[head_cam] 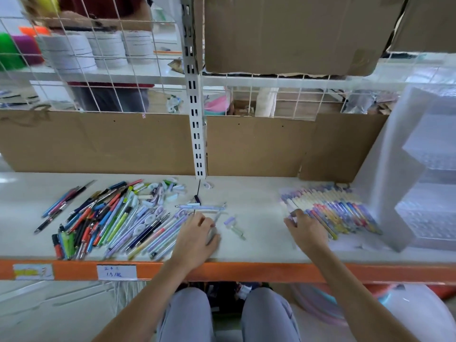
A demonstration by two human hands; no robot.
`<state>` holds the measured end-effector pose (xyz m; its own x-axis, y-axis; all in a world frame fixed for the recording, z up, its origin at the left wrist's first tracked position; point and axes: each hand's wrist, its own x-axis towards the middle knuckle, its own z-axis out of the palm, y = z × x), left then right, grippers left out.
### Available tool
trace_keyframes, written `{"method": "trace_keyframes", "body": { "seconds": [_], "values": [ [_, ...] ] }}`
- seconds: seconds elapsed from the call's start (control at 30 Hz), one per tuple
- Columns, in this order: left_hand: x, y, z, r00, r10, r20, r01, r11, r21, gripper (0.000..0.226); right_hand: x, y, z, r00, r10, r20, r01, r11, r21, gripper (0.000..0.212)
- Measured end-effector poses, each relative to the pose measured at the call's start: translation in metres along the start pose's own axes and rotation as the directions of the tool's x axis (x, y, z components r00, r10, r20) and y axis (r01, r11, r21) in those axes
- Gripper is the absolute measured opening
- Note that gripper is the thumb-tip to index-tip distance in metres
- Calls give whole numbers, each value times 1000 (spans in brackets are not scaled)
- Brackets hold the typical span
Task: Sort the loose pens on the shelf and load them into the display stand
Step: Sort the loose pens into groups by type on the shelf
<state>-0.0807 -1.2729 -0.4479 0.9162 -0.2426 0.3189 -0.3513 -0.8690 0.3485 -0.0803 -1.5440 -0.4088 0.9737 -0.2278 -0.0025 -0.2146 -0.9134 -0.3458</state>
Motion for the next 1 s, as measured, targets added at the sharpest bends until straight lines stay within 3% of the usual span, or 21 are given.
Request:
{"method": "trace_keyframes", "body": {
  "seconds": [0.37, 0.5, 0.67, 0.83, 1.0],
  "values": [
    [-2, 1, -1, 1000, 5, -24, -6, 999, -50, 23, 15, 12, -8, 999, -30, -41, 20, 972, -234, 20],
    [-3, -2, -7, 998, -21, -55, 16, 995, -99, 14, 11, -14, -5, 983, -181, -17, 167, 936, -309, 24],
    [-15, -31, -28, 983, -143, -115, 137, 989, -57, 13, -8, -64, 8, 910, -411, 55, 415, 901, -128, 23],
    [-33, -93, -62, 924, -330, -193, 351, 932, 87, 15, -18, -129, 32, 836, -532, 133, 530, 846, 55, 23],
    [-44, -120, -70, 919, -363, -156, 385, 911, 147, 43, -12, -193, 57, 749, -648, 135, 636, 761, 128, 22]
  ]
}}
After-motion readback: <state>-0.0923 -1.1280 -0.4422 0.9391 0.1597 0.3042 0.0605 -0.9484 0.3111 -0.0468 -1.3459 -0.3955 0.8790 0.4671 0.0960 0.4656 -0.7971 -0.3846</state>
